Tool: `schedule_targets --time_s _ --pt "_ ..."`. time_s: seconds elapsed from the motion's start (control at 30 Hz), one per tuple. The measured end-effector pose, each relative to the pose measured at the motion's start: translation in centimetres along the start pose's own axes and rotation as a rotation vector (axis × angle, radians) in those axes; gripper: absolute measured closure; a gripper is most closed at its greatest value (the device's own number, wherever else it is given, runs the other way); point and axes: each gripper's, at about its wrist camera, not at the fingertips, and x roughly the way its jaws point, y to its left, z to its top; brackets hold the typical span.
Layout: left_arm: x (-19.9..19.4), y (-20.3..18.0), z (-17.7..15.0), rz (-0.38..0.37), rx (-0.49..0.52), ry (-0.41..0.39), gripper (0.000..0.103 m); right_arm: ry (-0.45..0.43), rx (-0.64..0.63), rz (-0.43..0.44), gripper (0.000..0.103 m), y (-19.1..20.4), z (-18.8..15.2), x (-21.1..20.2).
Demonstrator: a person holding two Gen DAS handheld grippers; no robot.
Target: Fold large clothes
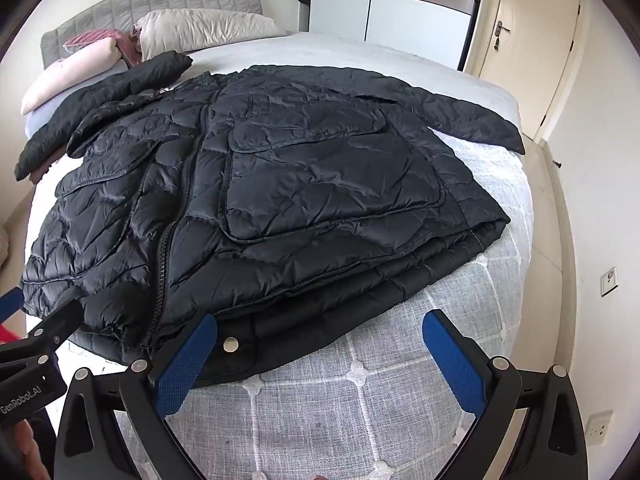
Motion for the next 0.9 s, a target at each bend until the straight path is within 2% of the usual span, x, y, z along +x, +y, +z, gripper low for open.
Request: schedule_targets --time_s 0.9 --pt "0.35 -0.21 -0.36 -0.002 0.007 -0.003 0.000 0.013 0.000 0.004 0.000 0.08 -0.16 0.30"
